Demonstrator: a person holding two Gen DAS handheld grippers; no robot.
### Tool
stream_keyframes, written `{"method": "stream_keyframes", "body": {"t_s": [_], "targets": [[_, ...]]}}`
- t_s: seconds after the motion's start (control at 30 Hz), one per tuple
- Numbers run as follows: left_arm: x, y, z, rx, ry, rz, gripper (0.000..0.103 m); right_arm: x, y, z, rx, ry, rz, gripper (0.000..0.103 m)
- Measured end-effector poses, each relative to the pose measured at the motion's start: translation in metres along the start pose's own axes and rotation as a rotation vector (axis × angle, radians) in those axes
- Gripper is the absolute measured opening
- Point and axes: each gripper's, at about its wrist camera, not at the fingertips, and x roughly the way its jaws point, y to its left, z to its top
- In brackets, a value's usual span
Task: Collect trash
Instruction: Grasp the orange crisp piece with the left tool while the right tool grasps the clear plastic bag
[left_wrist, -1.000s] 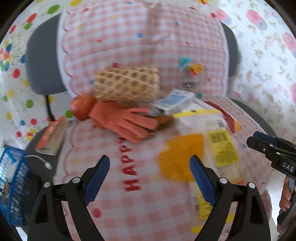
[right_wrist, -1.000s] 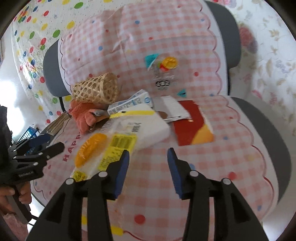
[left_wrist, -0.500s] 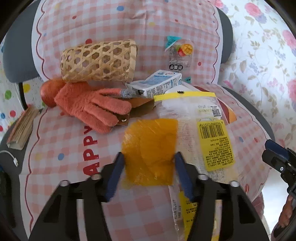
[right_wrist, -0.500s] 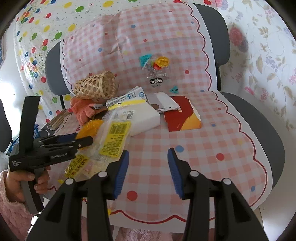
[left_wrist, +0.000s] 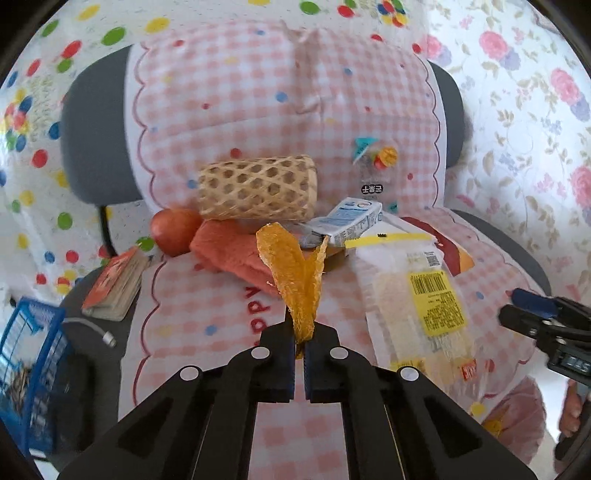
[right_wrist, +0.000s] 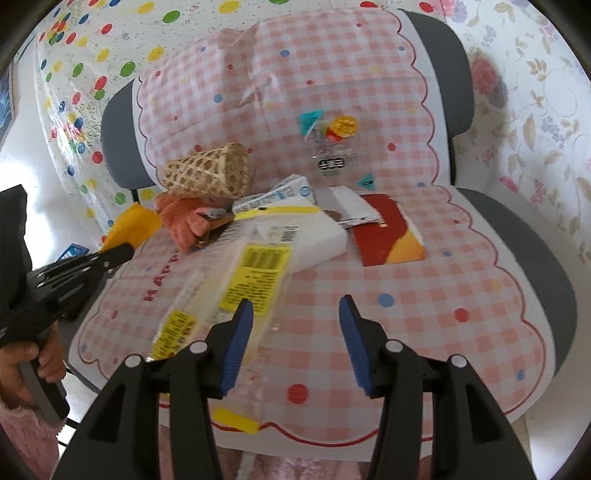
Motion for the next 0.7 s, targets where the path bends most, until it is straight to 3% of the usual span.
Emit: {"method": "stream_keyframes", "body": {"t_s": [0.53,0.6,0.7], "targets": [[0.014,0.009,-0.024,-0.04,0.069,-0.038,0.003,0.062,0.0,0.006,0.143,0.106,0.12,0.048],[0.015,0.01,-0.023,-0.043,0.071,-0.039,0.003,0.064,-0.002,0.008,0.176,0.104,0.147,0.044],[0.013,0.012,-0.023,-0.046,0.07,-0.039,0.003,0.058,-0.003,0.013,0.195,0.075,0.155,0.027]]}}
